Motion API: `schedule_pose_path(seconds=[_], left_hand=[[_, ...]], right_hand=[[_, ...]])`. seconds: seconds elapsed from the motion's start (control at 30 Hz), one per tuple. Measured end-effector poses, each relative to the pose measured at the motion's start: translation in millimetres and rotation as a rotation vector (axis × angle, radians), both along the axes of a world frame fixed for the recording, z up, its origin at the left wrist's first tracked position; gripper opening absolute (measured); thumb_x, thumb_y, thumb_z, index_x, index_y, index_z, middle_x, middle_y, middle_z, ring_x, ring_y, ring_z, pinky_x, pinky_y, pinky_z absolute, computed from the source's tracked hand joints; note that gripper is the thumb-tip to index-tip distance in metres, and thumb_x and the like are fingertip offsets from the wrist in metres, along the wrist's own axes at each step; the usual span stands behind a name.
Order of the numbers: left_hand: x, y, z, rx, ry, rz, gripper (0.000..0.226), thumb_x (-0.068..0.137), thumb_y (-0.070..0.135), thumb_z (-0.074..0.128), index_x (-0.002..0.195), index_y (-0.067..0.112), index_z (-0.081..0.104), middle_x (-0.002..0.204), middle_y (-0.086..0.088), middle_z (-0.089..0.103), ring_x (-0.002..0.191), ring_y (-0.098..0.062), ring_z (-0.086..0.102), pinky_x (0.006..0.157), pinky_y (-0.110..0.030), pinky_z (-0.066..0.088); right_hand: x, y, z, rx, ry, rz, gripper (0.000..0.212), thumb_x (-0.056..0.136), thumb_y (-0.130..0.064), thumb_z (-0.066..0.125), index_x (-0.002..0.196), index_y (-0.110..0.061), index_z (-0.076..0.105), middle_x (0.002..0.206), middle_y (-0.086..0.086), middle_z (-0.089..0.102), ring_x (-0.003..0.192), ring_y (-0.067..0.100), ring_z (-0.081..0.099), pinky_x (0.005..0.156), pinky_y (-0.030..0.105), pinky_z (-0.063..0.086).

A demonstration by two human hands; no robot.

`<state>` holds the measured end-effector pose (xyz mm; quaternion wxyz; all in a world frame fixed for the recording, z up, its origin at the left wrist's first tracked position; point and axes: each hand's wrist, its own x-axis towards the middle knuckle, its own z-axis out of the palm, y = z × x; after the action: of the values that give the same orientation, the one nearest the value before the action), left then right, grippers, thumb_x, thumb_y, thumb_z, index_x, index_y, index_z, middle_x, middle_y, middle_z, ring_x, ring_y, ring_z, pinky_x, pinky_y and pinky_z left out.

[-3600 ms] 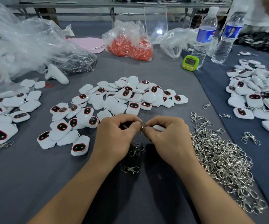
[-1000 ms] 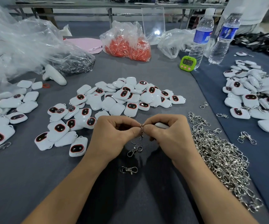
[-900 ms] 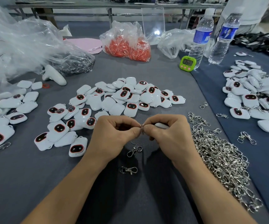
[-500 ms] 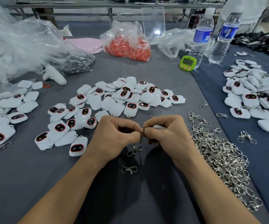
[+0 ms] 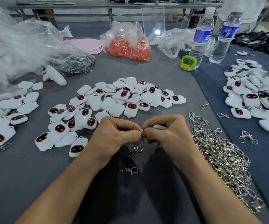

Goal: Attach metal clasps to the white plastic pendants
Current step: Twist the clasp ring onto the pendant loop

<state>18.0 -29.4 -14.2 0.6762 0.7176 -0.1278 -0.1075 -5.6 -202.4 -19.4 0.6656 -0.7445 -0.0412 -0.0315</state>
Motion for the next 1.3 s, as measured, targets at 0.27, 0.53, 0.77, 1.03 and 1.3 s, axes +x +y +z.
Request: schedule_pose_path(seconds=[0.27,0.53,0.77,1.03,1.3], left_hand=[[0,-1,-2,0.065,-0.038,0.009,0.013,0.061,0.004,0.068,0.066,0.011,0.077,0.064,-0.013,0.068,0.06,-0.016,0.06,0.062,-0.024,0.051],[-3,-4,-4,0.179,-0.254,0.291,0.012,0.058,0.028,0.067,0.065,0.027,0.076,0.058,0.003,0.068,0.053,-0.006,0.058,0.053,-0.018,0.046],[1,6,-11,0.914,-0.689,0.263,0.004,0.077,0.025,0.077,0.077,0.025,0.073,0.073,0.008,0.067,0.069,-0.016,0.061,0.065,-0.034,0.051],[4,1,-16,0.787,-0.554,0.107,0.011,0.082,0.03,0.074,0.093,0.029,0.079,0.086,0.01,0.069,0.081,-0.011,0.062,0.077,-0.035,0.049],[3,1,-16,0.699,-0.494,0.012,0.015,0.077,0.025,0.077,0.091,0.029,0.08,0.082,0.009,0.069,0.076,-0.008,0.063,0.073,-0.038,0.051]], right_hand=[[0,-2,-1,-0.035,0.001,0.039,0.006,0.067,-0.012,0.073,0.069,-0.015,0.077,0.056,0.001,0.063,0.053,0.01,0.055,0.051,0.021,0.042],[-2,5,-1,-0.039,0.001,-0.04,0.019,0.072,-0.008,0.072,0.08,-0.024,0.08,0.067,-0.004,0.072,0.061,0.008,0.063,0.058,0.022,0.049],[0,2,-8,-0.202,0.104,0.021,0.051,0.076,0.007,0.045,0.103,-0.035,0.055,0.099,-0.014,0.077,0.088,0.012,0.069,0.068,0.028,0.055],[7,-3,-13,-0.295,0.064,-0.165,0.034,0.083,-0.005,0.064,0.094,-0.036,0.069,0.079,-0.006,0.073,0.064,0.013,0.064,0.062,0.036,0.054],[7,-2,-11,-0.423,0.043,-0.135,0.023,0.085,-0.017,0.065,0.094,-0.038,0.068,0.067,-0.013,0.067,0.057,0.005,0.055,0.057,0.02,0.045]])
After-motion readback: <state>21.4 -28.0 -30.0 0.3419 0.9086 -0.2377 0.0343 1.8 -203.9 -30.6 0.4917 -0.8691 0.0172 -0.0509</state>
